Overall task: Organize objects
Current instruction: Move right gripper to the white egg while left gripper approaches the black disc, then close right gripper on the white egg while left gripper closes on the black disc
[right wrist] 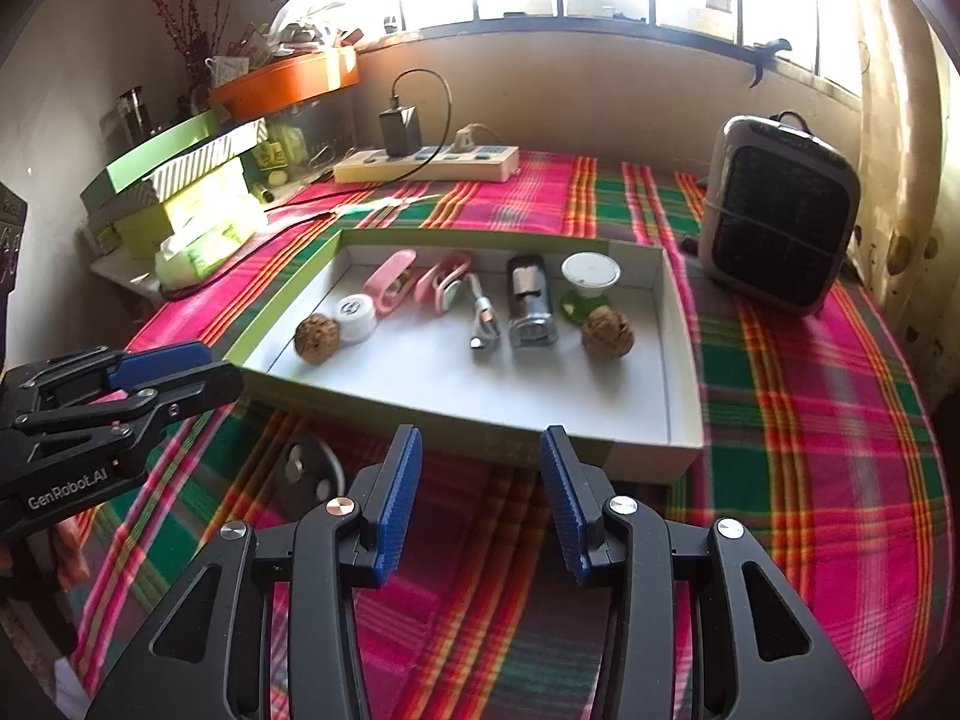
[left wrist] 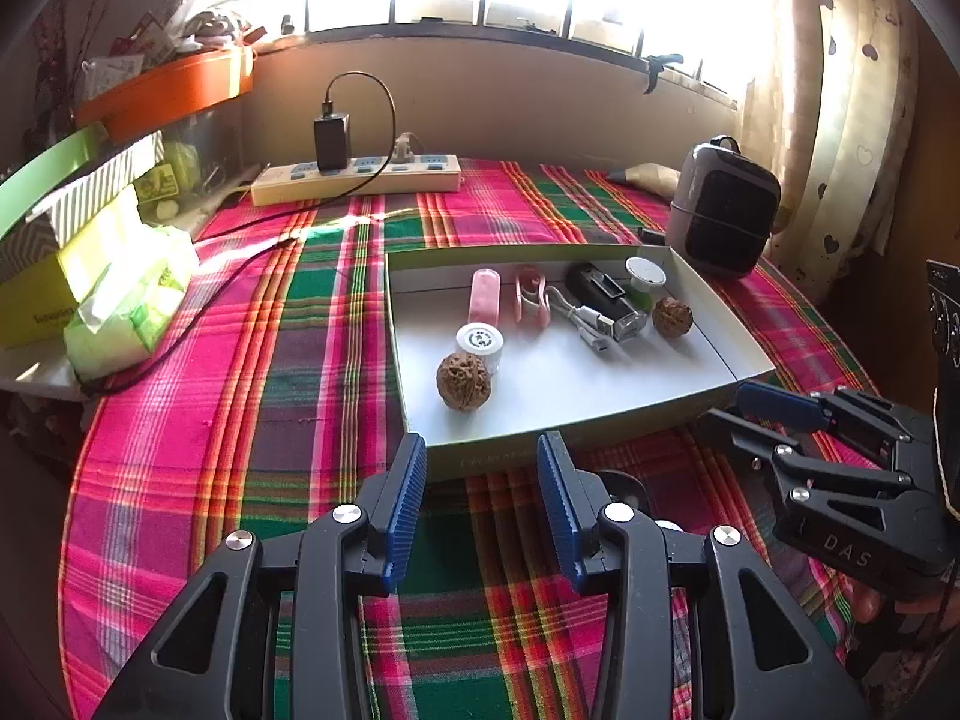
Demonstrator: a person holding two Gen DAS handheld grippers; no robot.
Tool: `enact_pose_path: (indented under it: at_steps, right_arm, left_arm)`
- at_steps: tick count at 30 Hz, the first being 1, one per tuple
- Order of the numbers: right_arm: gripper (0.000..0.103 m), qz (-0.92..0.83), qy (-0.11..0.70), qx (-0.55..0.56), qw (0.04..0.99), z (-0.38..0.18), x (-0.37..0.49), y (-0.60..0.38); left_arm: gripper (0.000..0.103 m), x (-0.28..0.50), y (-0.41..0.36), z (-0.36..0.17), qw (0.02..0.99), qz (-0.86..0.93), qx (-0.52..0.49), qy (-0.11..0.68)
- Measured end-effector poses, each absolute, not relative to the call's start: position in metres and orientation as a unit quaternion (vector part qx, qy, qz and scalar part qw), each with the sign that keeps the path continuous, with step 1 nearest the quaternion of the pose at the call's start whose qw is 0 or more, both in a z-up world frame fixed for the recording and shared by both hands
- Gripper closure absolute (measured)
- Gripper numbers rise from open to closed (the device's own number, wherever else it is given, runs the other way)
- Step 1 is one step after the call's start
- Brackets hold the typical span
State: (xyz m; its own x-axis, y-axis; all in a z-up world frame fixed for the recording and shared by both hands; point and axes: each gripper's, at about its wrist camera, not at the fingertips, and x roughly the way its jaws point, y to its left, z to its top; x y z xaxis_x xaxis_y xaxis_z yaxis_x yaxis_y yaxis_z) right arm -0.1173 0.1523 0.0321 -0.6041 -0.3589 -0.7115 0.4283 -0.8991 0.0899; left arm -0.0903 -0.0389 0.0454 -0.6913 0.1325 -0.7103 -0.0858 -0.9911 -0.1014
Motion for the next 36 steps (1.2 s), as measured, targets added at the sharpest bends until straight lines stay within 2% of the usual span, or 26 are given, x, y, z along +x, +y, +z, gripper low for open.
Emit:
enact_pose_path:
  at_steps: [10,31,33,34,36]
  right_arm:
    - [0.060,-0.876,0.016,0.402,0.266,0.023,-0.091,0.139]
    - [0.060,-0.861,0.017,0.429,0.272,0.004,-0.090,0.118]
    - [0.064,-0.861,0.018,0.429,0.272,0.004,-0.090,0.118]
    - [0.070,-0.861,0.019,0.429,0.271,0.004,-0.089,0.118]
    - [0.072,-0.860,0.018,0.429,0.274,0.004,-0.089,0.118]
  left_arm:
    - [0.066,-0.073,-0.047,0.032,0.062,0.913,-0.401,-0.045]
    - [0.066,-0.069,-0.057,0.024,0.069,0.908,-0.409,-0.059]
    - [0.066,-0.069,-0.056,0.024,0.072,0.907,-0.410,-0.059]
    - [0.066,-0.070,-0.055,0.024,0.073,0.907,-0.411,-0.059]
    - [0.066,-0.070,-0.054,0.023,0.075,0.906,-0.412,-0.059]
